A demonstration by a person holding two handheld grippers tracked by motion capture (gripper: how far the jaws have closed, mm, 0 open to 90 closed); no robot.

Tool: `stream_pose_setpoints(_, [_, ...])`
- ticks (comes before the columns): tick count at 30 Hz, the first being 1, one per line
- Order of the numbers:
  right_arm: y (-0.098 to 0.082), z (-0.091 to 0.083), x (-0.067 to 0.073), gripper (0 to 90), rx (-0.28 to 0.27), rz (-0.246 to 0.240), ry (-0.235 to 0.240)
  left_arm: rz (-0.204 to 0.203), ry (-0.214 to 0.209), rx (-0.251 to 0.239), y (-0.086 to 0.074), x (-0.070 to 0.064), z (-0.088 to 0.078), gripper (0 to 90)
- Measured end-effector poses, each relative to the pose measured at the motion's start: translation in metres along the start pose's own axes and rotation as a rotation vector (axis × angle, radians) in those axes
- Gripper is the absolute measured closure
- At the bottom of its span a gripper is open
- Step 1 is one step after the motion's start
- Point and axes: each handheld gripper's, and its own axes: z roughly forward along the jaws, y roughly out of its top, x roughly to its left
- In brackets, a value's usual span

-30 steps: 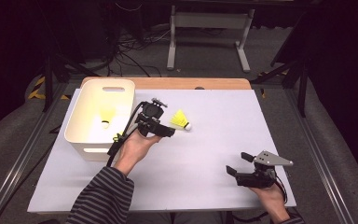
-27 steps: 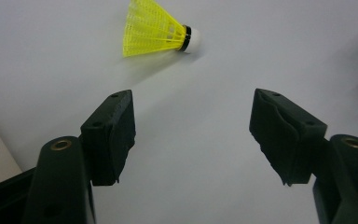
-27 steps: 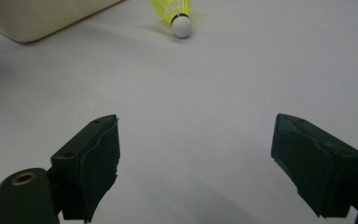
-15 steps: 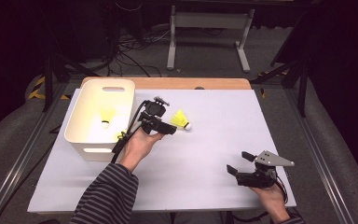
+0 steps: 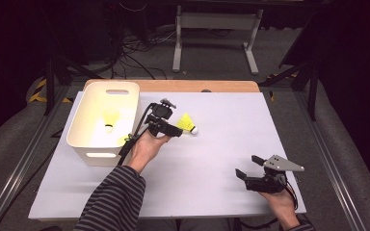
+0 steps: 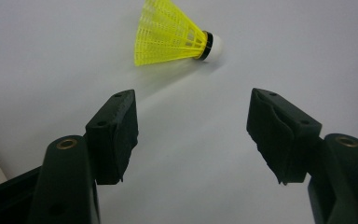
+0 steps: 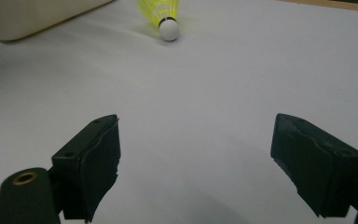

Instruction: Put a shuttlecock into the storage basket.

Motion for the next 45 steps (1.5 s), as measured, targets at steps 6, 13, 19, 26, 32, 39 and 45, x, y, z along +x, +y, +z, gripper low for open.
stream_pose_setpoints(6, [0.000,0.001,0.000,16.3,0.006,-0.003,0.000,-0.010,-0.004,-0.014,0.006,0.005,0.001,36.9])
stream_pose_setpoints(13, [-0.001,0.001,0.000,16.3,0.007,0.001,0.003,-0.024,-0.003,-0.002,0.009,0.009,0.012,37.1])
stream_pose_setpoints(19, [-0.001,0.002,0.000,16.3,0.014,0.001,0.006,-0.044,-0.009,-0.001,0.011,0.012,0.018,37.0])
stream_pose_setpoints(26, [-0.001,0.001,-0.001,16.1,0.012,0.013,0.005,-0.057,-0.011,-0.004,0.013,0.018,0.024,36.2])
stream_pose_setpoints(32, [-0.001,0.002,0.000,16.2,0.016,0.005,0.013,-0.070,-0.011,-0.004,0.014,0.021,0.029,35.4])
stream_pose_setpoints(39, [-0.001,0.002,0.001,16.2,0.018,0.001,0.016,-0.075,-0.025,-0.015,0.020,0.022,0.035,33.6])
stream_pose_setpoints(45, [-0.001,0.003,0.001,16.2,0.028,0.002,0.019,-0.078,-0.021,-0.013,0.026,0.025,0.041,34.4])
